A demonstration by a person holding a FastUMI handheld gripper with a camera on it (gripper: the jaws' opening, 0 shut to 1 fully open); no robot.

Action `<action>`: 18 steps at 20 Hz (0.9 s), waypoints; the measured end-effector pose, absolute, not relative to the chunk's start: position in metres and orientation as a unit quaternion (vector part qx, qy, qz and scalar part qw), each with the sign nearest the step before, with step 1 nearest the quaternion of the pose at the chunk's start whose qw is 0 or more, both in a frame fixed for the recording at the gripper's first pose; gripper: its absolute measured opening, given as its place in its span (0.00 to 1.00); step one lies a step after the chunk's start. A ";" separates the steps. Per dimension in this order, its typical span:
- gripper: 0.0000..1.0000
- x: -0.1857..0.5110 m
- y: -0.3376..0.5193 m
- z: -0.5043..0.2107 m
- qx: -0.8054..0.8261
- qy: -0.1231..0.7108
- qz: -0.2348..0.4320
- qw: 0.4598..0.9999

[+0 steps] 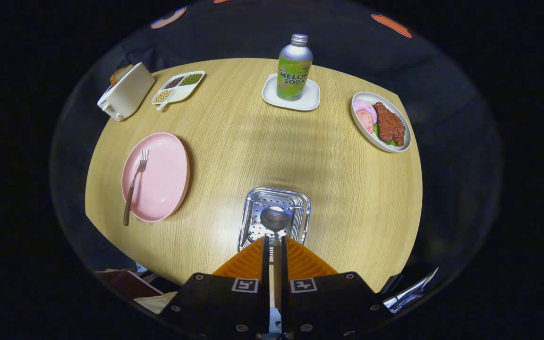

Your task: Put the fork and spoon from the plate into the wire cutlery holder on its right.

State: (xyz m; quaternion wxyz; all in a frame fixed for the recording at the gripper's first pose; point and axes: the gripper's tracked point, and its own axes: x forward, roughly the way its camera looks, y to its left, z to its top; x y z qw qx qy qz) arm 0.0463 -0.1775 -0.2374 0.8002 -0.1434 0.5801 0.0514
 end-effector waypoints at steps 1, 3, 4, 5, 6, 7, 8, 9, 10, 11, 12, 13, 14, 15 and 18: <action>0.13 0.046 -0.175 -0.234 -0.139 0.575 0.053 0.805; 0.29 0.048 -0.168 -0.226 -0.127 0.561 0.055 0.816; 0.33 0.049 -0.162 -0.222 -0.120 0.553 0.055 0.823; 0.40 0.049 -0.155 -0.218 -0.111 0.542 0.057 0.831; 0.44 0.051 -0.147 -0.214 -0.103 0.530 0.058 0.840; 0.60 0.054 -0.141 -0.209 -0.096 0.515 0.056 0.850; 0.68 0.057 -0.134 -0.204 -0.089 0.500 0.053 0.860; 0.80 0.063 -0.126 -0.198 -0.082 0.480 0.050 0.872; 0.86 0.067 -0.120 -0.191 -0.081 0.457 0.046 0.885; 0.95 0.071 -0.115 -0.184 -0.085 0.434 0.042 0.896; 0.99 0.075 -0.107 -0.177 -0.090 0.411 0.042 0.906; 0.99 0.077 -0.096 -0.171 -0.094 0.390 0.043 0.915; 0.99 0.076 -0.085 -0.166 -0.094 0.372 0.046 0.922; 0.99 0.075 -0.070 -0.163 -0.093 0.356 0.052 0.929; 0.99 0.075 -0.034 -0.159 -0.101 0.303 0.064 0.946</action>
